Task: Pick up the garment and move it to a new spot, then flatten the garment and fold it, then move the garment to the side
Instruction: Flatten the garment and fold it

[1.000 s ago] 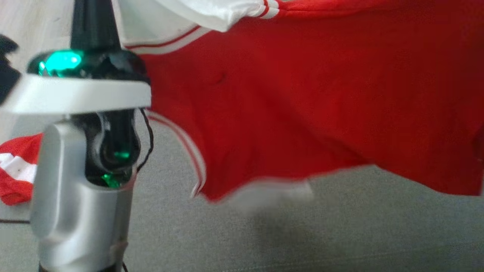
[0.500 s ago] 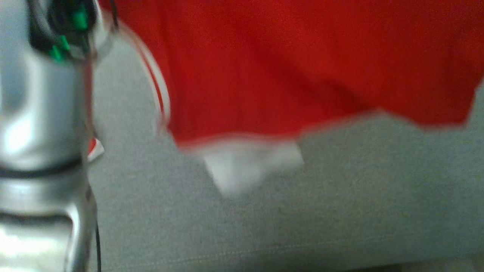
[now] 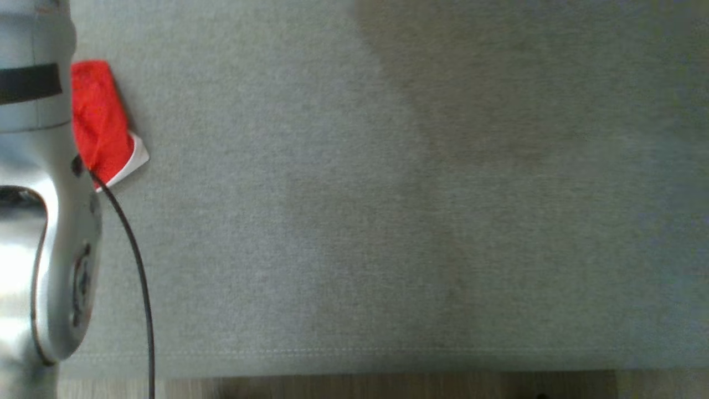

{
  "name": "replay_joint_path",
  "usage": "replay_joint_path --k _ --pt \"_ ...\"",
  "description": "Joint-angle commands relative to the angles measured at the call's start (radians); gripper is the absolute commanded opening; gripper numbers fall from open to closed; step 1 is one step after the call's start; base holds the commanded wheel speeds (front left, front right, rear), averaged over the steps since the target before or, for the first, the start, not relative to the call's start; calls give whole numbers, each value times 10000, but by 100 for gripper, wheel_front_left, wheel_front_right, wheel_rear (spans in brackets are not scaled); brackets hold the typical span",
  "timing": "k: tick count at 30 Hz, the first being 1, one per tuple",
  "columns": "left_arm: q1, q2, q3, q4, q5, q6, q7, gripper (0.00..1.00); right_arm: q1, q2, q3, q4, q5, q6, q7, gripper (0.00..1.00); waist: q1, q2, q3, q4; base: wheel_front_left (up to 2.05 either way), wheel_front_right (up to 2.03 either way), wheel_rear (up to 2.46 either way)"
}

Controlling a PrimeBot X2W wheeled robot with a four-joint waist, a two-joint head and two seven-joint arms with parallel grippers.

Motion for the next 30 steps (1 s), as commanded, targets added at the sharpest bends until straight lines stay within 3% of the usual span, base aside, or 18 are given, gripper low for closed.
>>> replay_joint_path --k 1,9,14,24,30 --pt "-413 333 122 -229 188 -116 -73 0 -100 60 66 5 218 -7 -144 0 -3 0 420 336 0 0 0" --pt "1117 81 75 -224 997 -817 -115 0 1178 240 1078 1567 1383 -7 -900 0 -3 0 722 450 0 0 0" --pt "2820 22 25 -118 1506 -1166 -116 0 2352 291 1732 2411 2049 -7 -896 0 -3 0 283 522 0 0 0" --pt "6372 638 -323 666 2046 -1783 -117 0 4897 218 3315 2835 3354 -7 -573 0 -3 0 -1366 483 0 0 0" --pt "7671 1009 -951 963 1874 -1891 -117 0 6138 11 4153 2683 3888 -7 -440 0 -3 0 -2248 505 0 0 0"
